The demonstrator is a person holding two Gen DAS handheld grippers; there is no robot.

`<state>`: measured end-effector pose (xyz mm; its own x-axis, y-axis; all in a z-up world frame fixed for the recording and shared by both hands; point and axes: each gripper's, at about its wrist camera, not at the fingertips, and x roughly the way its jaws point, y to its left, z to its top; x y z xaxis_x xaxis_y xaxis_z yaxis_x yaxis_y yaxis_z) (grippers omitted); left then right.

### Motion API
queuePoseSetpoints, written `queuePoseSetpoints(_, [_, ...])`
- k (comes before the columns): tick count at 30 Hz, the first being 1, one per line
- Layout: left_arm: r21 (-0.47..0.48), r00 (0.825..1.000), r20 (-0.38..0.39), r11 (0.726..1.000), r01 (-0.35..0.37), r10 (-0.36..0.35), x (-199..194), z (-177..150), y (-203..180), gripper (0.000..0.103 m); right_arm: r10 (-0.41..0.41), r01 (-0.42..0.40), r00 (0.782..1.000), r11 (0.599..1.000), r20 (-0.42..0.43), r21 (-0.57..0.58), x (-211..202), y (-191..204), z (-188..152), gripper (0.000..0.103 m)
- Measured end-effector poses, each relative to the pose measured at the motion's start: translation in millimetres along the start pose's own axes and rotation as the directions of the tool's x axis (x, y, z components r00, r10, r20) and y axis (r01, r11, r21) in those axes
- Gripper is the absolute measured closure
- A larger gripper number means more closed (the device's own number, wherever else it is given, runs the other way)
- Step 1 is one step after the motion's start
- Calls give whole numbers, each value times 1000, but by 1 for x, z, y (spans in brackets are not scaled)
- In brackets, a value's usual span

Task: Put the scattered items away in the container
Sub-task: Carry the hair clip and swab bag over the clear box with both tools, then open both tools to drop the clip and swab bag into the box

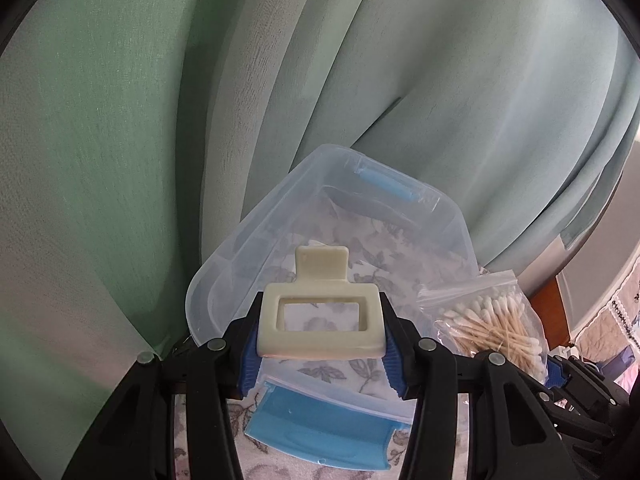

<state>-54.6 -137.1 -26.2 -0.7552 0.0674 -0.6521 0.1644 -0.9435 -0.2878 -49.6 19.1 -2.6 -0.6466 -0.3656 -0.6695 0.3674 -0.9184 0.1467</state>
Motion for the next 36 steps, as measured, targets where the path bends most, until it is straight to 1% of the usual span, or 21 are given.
queuePoseSetpoints(12, [11,1000,-11,1000,-9,9,11,0,3,51,18,-18,1000,1000,-25,3,19,1,0,58])
queuePoseSetpoints(20, [19,1000,-15,1000,-11,11,18,3,1,51,11,-11,1000,1000,-29,-8,23,2,0,56])
queuePoseSetpoints(28, [20,1000,-28,1000,13,-13,13,0,0,44,28,-29,999,999,-30,-16,22,5,-3,45])
queuePoseSetpoints(36, [23,999,-39,1000,12,-11,13,1,-3,42,32,-33,999,999,-31,-19,20,6,-5,42])
